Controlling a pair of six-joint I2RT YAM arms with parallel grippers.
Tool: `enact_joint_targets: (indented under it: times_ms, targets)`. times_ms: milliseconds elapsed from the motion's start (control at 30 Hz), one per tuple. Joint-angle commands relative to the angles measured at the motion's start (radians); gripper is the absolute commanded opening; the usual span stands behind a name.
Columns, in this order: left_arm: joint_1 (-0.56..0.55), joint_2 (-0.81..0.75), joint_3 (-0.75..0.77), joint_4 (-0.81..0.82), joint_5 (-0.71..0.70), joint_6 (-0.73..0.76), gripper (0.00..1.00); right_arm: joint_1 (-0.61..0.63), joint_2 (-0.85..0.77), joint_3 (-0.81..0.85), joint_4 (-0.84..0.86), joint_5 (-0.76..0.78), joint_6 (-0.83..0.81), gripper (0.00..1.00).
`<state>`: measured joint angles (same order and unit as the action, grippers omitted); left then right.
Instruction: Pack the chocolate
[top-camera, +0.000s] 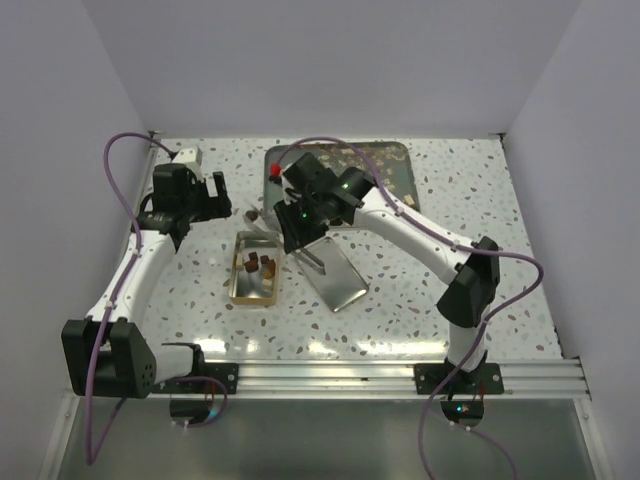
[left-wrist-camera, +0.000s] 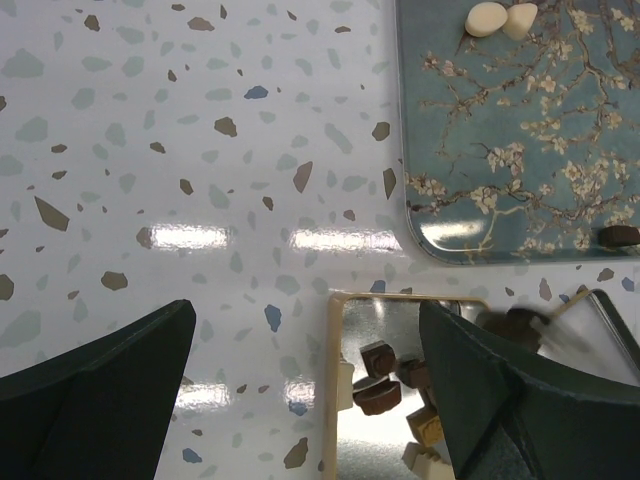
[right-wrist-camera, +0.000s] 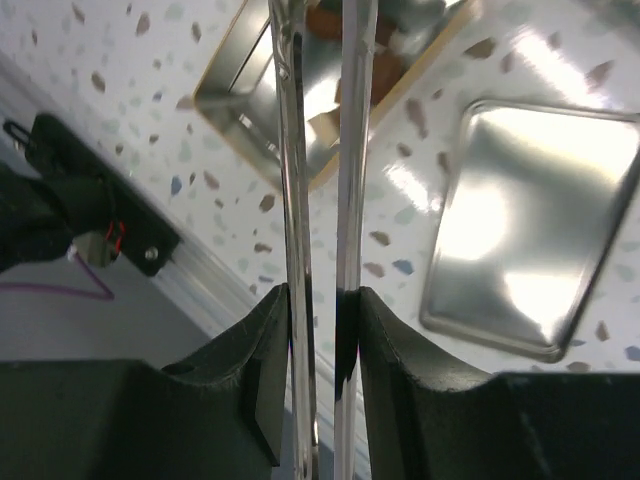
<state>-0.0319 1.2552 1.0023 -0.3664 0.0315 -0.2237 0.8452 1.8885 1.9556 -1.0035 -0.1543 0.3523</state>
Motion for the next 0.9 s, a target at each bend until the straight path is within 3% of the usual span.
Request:
enact_joint_targets:
  times_ms: [0, 267, 867]
  targets:
    - [0.010, -0.031, 0.032, 0.012, 0.010, 0.000, 1.00, 0.093, -0.065, -0.050, -0.011, -0.059, 0.028, 0.25]
    - [0.010, -0.048, 0.019, 0.012, 0.018, -0.002, 1.00, 0.158, -0.069, -0.086, -0.004, -0.062, 0.059, 0.27]
    - [0.010, -0.053, 0.022, 0.012, 0.022, -0.003, 1.00, 0.167, -0.020, -0.032, -0.021, -0.077, 0.054, 0.37]
